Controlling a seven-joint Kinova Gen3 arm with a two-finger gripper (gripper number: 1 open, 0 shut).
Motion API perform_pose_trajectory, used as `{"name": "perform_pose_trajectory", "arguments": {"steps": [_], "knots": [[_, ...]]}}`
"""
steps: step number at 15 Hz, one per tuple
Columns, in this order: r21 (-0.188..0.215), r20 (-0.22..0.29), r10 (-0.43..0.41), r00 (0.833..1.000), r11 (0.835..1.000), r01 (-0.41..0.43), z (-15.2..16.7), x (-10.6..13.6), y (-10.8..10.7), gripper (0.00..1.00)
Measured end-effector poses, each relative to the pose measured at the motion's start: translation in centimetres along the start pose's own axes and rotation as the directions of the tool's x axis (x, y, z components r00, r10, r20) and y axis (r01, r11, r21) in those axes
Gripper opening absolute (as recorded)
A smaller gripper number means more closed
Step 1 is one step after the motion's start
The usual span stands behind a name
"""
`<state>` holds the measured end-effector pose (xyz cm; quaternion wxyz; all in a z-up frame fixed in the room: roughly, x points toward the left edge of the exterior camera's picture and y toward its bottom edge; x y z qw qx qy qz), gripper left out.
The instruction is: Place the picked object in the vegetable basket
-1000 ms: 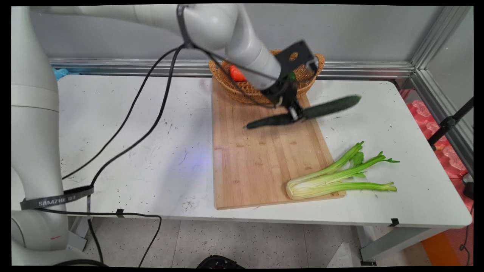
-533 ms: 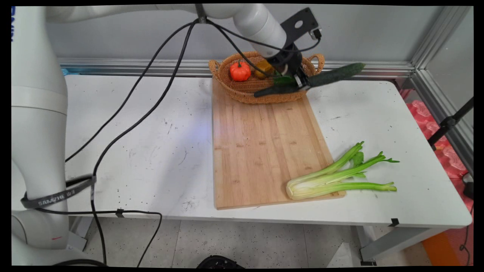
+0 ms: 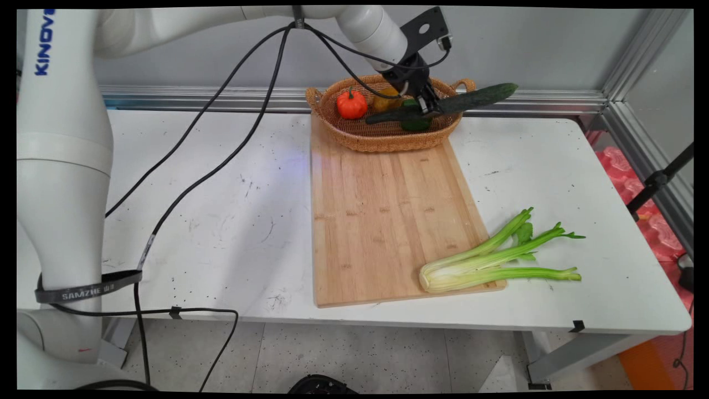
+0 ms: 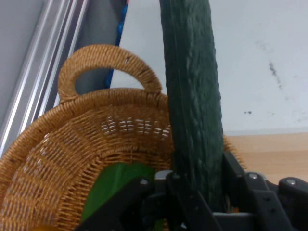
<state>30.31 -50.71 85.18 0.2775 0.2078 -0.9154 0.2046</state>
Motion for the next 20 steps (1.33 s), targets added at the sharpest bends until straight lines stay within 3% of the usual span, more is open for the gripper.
{"name": "perform_pose_trajectory", "arguments": {"steps": [9, 18, 19, 20], "knots": [[-0.039, 0.009, -0.025, 1.0, 0.999, 0.025, 2.7, -2.6, -2.8, 0.0], [-0.071, 0.029, -0.053, 0.998, 0.996, 0.055, 2.8, -3.7, -3.9, 0.0], [-0.074, 0.03, -0.056, 0.998, 0.996, 0.058, 2.7, -3.7, -3.9, 1.0], [-0.075, 0.031, -0.058, 0.998, 0.995, 0.06, 2.5, -3.8, -4.0, 1.0]]}}
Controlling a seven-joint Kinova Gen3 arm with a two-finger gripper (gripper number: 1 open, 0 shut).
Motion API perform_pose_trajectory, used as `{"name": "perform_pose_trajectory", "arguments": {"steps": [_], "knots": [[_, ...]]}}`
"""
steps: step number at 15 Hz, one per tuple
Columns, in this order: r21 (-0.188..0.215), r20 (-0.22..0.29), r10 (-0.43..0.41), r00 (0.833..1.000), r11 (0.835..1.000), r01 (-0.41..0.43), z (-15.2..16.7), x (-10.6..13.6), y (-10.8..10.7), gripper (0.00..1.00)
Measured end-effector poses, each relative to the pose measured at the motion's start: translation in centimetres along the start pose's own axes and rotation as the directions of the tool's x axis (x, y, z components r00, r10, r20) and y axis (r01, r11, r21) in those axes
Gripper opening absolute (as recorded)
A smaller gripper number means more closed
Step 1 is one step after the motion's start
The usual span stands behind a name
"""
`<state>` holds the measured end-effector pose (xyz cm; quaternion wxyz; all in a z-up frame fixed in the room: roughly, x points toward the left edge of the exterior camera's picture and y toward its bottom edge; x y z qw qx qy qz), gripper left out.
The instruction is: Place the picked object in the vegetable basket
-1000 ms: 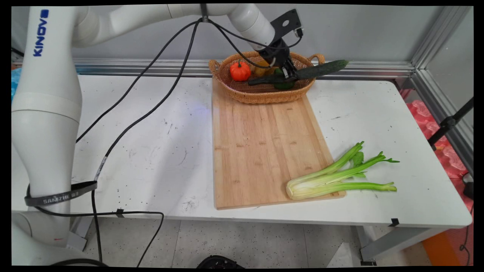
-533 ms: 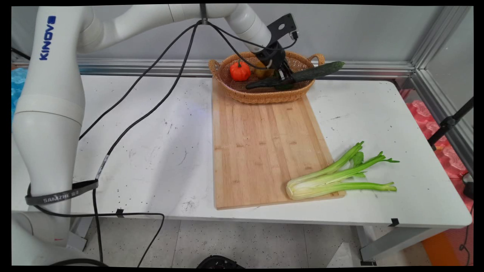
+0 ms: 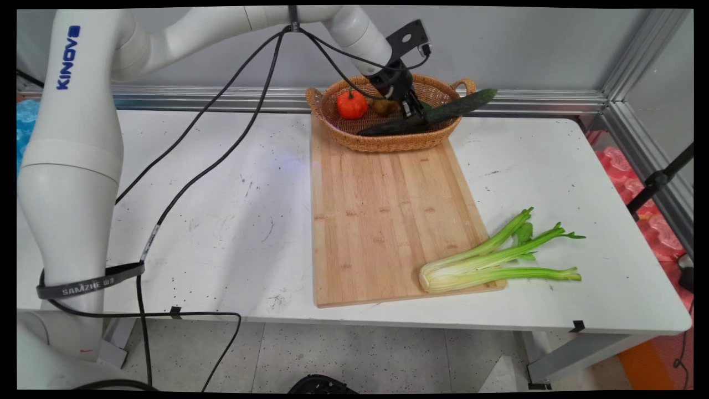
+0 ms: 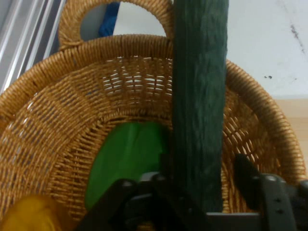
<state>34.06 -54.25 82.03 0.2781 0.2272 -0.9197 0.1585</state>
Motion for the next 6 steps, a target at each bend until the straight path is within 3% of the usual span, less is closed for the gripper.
{"name": "perform_pose_trajectory", "arguments": {"steps": [6], "knots": [[-0.011, -0.009, -0.015, 1.0, 1.0, 0.015, -1.03, 0.63, -0.07, 1.0]]}}
